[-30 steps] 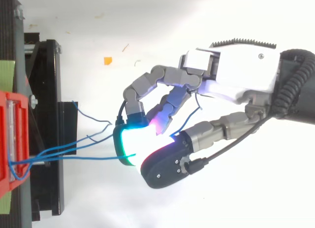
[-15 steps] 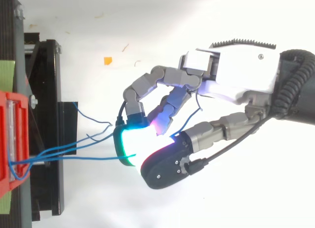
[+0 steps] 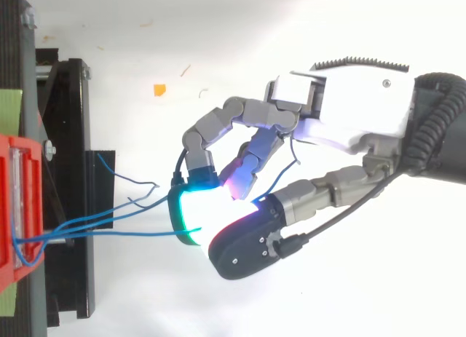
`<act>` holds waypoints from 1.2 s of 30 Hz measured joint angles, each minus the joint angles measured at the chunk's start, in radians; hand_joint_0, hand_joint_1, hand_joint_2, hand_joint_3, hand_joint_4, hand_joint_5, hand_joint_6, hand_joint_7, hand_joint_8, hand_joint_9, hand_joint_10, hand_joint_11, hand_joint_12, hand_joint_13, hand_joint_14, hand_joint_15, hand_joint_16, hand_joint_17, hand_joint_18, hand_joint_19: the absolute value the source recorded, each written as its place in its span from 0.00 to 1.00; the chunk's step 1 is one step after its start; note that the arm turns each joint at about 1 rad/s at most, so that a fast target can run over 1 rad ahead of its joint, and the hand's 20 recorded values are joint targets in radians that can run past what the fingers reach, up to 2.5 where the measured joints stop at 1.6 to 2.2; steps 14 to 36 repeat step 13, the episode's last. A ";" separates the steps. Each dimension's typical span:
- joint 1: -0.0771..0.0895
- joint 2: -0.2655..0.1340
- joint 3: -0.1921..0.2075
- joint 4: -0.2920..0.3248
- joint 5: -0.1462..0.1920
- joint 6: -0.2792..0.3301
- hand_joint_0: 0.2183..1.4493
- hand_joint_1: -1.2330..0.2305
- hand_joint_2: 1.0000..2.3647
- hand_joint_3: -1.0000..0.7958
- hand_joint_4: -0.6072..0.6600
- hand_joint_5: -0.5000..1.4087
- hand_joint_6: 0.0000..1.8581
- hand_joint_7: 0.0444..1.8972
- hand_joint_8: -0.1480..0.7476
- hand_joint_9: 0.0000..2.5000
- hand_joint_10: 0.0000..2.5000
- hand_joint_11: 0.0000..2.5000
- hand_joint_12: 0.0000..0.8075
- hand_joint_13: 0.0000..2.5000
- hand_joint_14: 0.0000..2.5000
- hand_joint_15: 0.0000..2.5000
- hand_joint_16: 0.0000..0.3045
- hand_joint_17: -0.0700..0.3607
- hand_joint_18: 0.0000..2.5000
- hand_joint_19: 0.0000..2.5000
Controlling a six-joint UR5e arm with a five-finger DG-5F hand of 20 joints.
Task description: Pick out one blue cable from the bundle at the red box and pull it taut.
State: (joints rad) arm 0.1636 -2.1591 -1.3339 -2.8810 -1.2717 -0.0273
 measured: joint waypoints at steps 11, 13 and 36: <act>0.000 0.000 0.000 0.000 0.000 0.000 0.44 0.29 0.01 0.41 0.28 0.17 0.53 0.65 0.31 0.49 0.01 0.27 0.30 0.36 0.01 0.22 0.12 0.35 0.29 0.26; 0.000 0.000 0.000 0.000 0.000 0.000 0.44 0.28 0.01 0.40 0.28 0.18 0.53 0.65 0.31 0.49 0.01 0.28 0.31 0.35 0.01 0.21 0.12 0.35 0.29 0.26; 0.000 0.000 0.000 0.000 0.000 0.000 0.44 0.28 0.01 0.40 0.28 0.18 0.53 0.65 0.31 0.49 0.01 0.28 0.31 0.35 0.01 0.21 0.12 0.35 0.29 0.26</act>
